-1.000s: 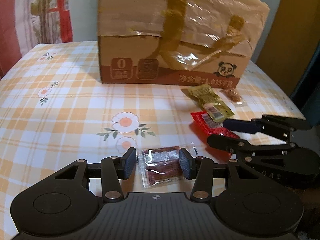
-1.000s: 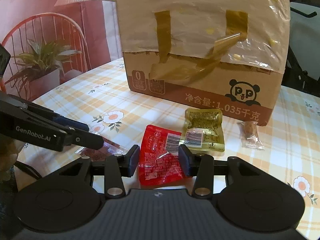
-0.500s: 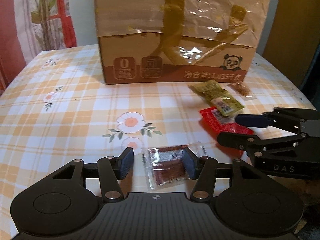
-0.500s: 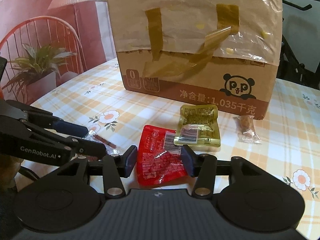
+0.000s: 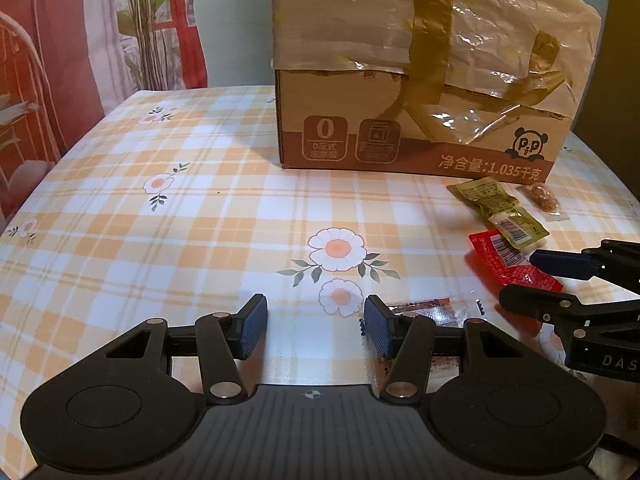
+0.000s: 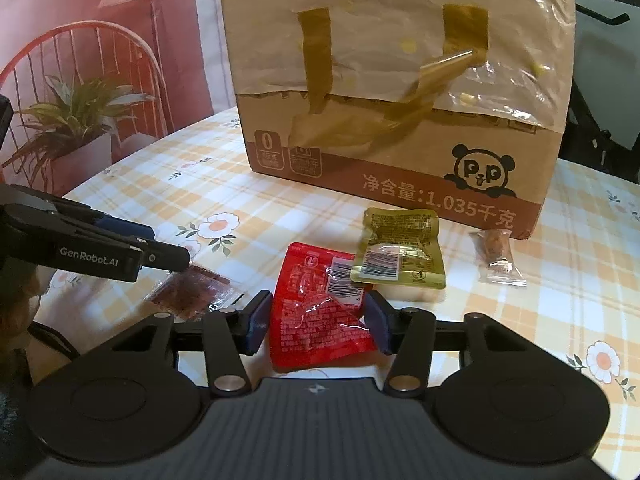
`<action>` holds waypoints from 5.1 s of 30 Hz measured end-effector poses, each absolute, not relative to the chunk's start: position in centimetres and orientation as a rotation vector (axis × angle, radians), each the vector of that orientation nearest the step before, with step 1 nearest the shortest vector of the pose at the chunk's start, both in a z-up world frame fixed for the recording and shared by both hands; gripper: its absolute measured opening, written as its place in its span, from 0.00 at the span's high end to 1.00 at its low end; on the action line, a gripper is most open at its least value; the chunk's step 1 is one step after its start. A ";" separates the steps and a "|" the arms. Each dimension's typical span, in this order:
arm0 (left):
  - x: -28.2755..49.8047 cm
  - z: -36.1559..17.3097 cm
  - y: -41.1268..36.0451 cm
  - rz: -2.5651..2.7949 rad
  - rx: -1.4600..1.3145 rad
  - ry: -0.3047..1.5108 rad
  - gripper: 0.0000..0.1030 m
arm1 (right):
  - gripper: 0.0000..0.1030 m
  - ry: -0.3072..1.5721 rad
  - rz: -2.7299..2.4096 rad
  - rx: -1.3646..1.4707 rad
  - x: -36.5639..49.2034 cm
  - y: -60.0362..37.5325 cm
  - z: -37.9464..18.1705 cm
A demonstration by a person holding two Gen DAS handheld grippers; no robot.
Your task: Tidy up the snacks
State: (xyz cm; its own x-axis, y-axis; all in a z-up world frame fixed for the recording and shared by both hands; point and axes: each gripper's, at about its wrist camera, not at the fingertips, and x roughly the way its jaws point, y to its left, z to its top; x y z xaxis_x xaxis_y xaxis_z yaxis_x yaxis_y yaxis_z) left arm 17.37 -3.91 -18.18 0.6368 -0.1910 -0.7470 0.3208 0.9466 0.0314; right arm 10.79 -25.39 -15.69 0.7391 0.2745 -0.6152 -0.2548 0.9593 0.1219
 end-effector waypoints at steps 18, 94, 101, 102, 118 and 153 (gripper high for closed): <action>15.8 -17.8 -5.6 -0.512 0.116 0.862 0.39 | 0.56 0.638 0.291 0.079 10.2 -26.1 -15.4; 20.8 -18.5 -6.2 -0.244 0.084 0.876 0.30 | 0.56 0.643 0.297 0.111 10.3 -26.2 -15.6; 20.6 -18.3 -6.9 -0.209 0.104 0.832 0.55 | 0.56 0.643 0.297 0.104 10.3 -26.2 -15.6; 20.6 -18.2 -6.7 -0.213 0.094 0.831 0.56 | 0.56 0.643 0.296 0.103 10.3 -26.2 -15.6; 18.2 -17.8 -5.2 -0.302 0.074 0.796 0.58 | 0.46 0.685 0.274 0.057 10.7 -25.5 -15.5; 17.0 -13.4 -3.9 -0.334 0.042 0.622 0.58 | 0.51 0.592 0.324 0.010 9.0 -24.7 -14.2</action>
